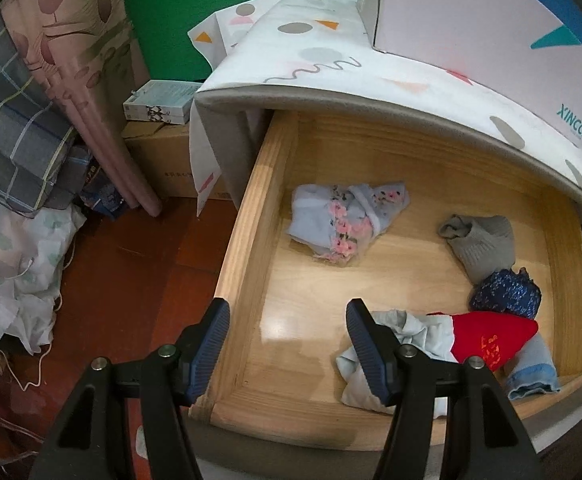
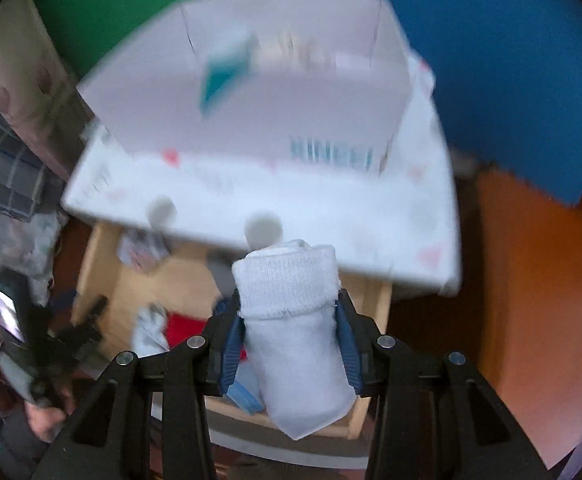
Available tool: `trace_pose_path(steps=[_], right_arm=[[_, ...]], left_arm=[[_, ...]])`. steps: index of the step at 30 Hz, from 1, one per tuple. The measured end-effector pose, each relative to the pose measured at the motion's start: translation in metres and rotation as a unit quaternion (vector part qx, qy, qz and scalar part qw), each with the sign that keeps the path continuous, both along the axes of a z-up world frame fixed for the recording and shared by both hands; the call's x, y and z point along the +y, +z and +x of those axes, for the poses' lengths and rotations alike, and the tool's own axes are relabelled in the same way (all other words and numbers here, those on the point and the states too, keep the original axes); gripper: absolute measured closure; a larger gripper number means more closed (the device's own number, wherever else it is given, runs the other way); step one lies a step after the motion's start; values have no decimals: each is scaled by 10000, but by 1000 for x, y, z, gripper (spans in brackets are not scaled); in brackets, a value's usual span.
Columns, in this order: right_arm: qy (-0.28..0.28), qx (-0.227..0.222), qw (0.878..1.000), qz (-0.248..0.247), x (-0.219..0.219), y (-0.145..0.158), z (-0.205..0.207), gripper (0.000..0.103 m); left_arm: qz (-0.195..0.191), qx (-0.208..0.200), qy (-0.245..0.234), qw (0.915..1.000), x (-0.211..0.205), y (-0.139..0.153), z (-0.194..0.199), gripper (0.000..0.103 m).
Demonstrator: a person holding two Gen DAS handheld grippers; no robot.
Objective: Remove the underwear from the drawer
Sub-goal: 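Lift the white sock with the right tool over the white box while the left tool returns to the drawer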
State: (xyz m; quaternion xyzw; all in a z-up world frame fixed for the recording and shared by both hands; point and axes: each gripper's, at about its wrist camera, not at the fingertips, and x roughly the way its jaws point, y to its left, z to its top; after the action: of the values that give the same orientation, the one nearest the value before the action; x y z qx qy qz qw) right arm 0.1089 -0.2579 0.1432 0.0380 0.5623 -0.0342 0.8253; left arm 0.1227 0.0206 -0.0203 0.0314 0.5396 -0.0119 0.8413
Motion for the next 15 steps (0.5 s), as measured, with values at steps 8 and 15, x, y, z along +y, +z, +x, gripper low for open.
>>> trace_pose_path(steps=[8, 15], right_arm=[[45, -840, 9963, -165, 12, 97, 62, 63], [-91, -844, 9959, -325, 15, 105, 134, 63]], left_arm=[[-125, -54, 128, 9998, 8, 1, -1, 41], [-228, -28, 185, 9996, 13, 1, 0, 41]])
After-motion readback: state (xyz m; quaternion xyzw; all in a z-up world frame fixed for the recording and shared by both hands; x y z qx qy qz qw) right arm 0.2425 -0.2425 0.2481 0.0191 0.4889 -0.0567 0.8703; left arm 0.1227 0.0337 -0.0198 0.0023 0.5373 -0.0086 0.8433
